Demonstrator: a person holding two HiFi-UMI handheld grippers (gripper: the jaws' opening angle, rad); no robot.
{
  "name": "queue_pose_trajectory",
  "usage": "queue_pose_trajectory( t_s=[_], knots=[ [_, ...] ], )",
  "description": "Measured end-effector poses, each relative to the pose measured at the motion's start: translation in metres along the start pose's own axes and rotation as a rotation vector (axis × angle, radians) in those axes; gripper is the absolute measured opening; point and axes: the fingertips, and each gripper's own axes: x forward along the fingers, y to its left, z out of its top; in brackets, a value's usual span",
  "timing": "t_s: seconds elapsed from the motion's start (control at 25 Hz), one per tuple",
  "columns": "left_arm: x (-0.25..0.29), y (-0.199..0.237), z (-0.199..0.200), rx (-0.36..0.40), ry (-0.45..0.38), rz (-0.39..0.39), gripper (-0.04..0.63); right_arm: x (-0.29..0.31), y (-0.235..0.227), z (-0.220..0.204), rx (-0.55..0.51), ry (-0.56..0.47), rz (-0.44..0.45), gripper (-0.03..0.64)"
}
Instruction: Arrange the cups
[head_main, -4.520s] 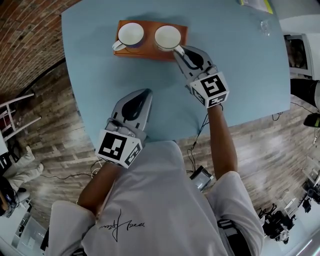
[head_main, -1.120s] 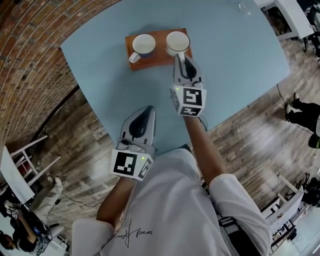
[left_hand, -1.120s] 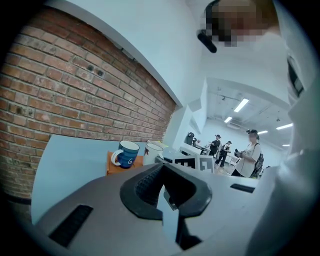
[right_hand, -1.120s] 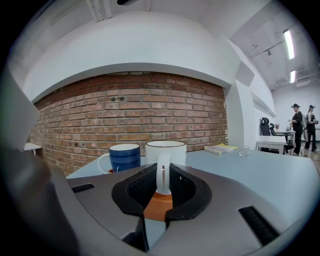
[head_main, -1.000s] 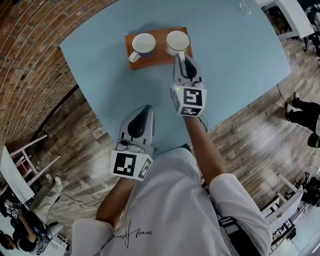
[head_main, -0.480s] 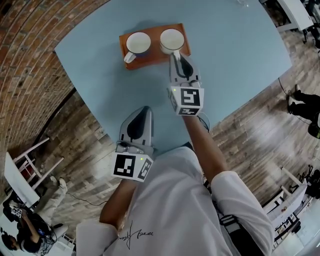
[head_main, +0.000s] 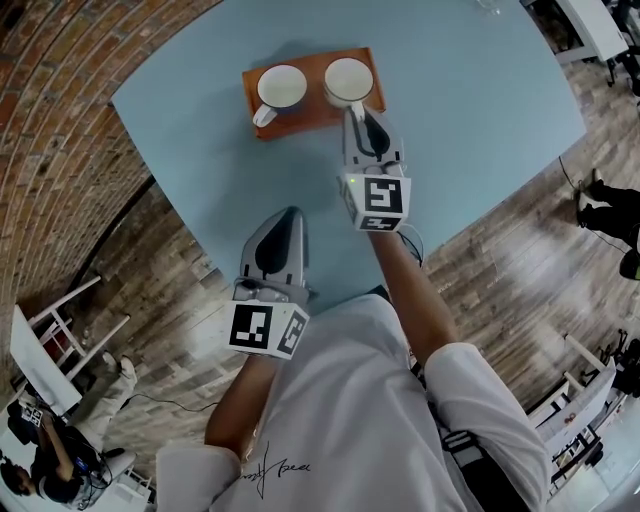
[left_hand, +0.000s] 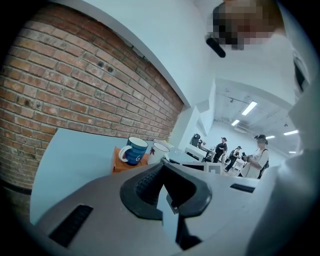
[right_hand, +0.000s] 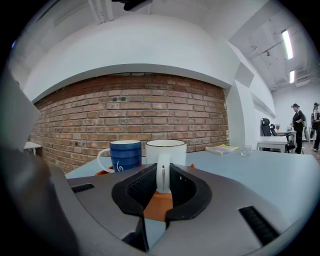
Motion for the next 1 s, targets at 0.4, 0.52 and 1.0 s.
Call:
queue_pose_trajectory(
  t_s=[0.4,0.52,1.0],
  knots=[
    [-0.0007,-0.0004,-0.0014,-0.006,-0.001,0.000,0.008,-0.0002,-0.0008,0.0000,0.010,-0.007,-0.006,0.065],
    [-0.0020,0.0004,-0.0037,-0.005,0.003,0.005,0.008,0.0008,-0.0008,-0.0012,0.011,0.000,-0.007,0.066],
    [-0.0086,-0.0010,-0.0089,-0.015,-0.012,0.022,0.008,-0.0079,0.0050,0.0039,0.005,0.012,0.035,0.081]
  ],
)
